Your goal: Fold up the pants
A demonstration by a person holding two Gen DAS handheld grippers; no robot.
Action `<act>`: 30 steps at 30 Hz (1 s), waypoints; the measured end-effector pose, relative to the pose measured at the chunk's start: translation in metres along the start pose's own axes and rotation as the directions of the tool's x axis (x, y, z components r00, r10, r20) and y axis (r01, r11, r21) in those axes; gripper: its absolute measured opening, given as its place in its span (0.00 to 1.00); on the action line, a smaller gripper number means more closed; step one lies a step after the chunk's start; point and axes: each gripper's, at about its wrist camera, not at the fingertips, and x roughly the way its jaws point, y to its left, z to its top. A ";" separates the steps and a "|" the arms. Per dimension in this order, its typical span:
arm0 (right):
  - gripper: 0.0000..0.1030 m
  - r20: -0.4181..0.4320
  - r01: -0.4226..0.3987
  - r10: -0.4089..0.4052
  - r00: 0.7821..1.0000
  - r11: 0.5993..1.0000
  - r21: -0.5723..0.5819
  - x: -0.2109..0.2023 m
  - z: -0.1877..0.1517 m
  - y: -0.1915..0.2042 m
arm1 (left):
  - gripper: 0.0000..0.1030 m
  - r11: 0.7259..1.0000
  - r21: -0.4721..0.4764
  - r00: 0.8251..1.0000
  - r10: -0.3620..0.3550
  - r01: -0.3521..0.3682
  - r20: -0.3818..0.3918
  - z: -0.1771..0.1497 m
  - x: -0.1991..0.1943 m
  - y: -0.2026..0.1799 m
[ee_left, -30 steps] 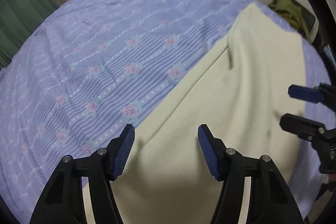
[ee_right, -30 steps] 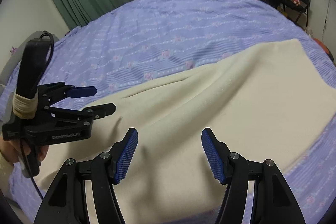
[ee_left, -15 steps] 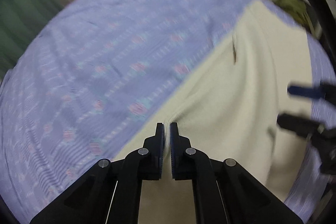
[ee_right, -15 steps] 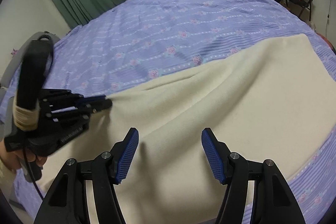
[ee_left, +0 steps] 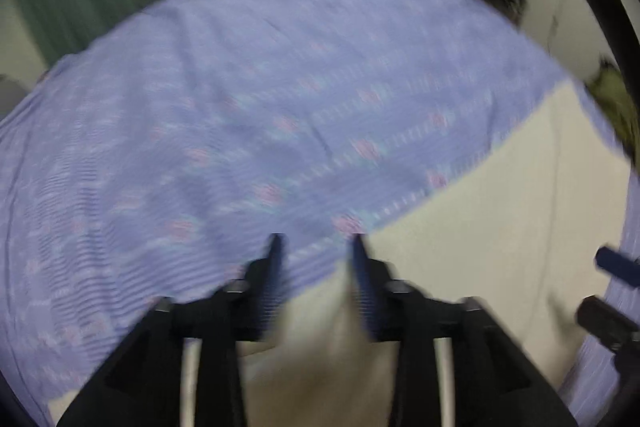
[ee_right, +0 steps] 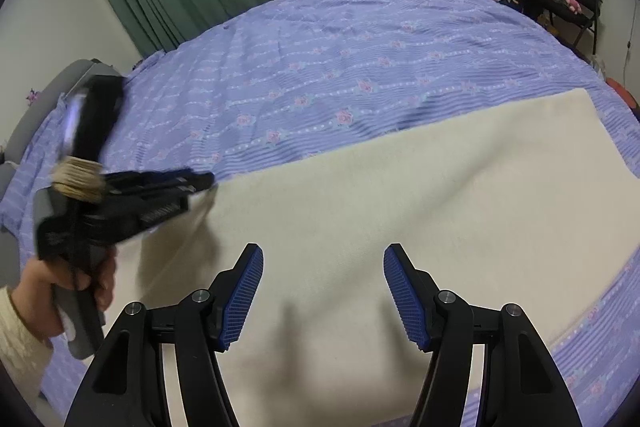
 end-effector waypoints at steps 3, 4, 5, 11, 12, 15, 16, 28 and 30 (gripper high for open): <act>0.62 0.023 0.006 -0.005 1.000 0.999 -0.031 -0.012 0.002 0.015 | 0.50 0.995 -0.099 0.993 -0.015 0.027 0.115 -0.019 -0.060 0.039; 0.62 0.029 -0.008 0.009 1.000 0.999 -0.042 -0.017 0.003 0.023 | 0.51 0.993 -0.119 0.992 -0.005 0.021 0.129 -0.024 -0.071 0.049; 0.62 0.033 -0.027 0.029 0.999 0.998 -0.050 -0.021 0.004 0.034 | 0.52 0.990 -0.144 0.988 0.014 0.009 0.153 -0.037 -0.092 0.065; 0.70 0.036 -0.117 0.123 0.992 0.984 -0.133 -0.033 -0.006 0.110 | 0.61 0.974 -0.215 0.978 0.109 -0.070 0.176 -0.113 -0.169 0.152; 0.70 0.035 -0.123 0.130 0.991 0.981 -0.148 -0.032 -0.009 0.121 | 0.62 0.972 -0.216 0.978 0.125 -0.088 0.167 -0.122 -0.171 0.166; 0.70 0.003 -0.148 0.152 0.988 0.967 -0.207 -0.025 -0.023 0.165 | 0.62 0.966 -0.223 0.980 0.159 -0.129 0.123 -0.157 -0.182 0.204; 0.70 -0.014 -0.165 0.166 0.986 0.961 -0.224 -0.021 -0.029 0.182 | 0.62 0.965 -0.236 0.984 0.145 -0.117 0.107 -0.170 -0.182 0.220; 0.70 -0.117 -0.151 0.120 0.986 0.938 -0.312 0.015 -0.069 0.272 | 0.62 0.949 -0.314 0.997 -0.004 -0.023 -0.083 -0.209 -0.094 0.299; 0.70 -0.127 -0.141 0.106 0.986 0.942 -0.303 0.019 -0.070 0.273 | 0.62 0.936 -0.351 0.996 -0.039 0.007 -0.084 -0.211 -0.080 0.304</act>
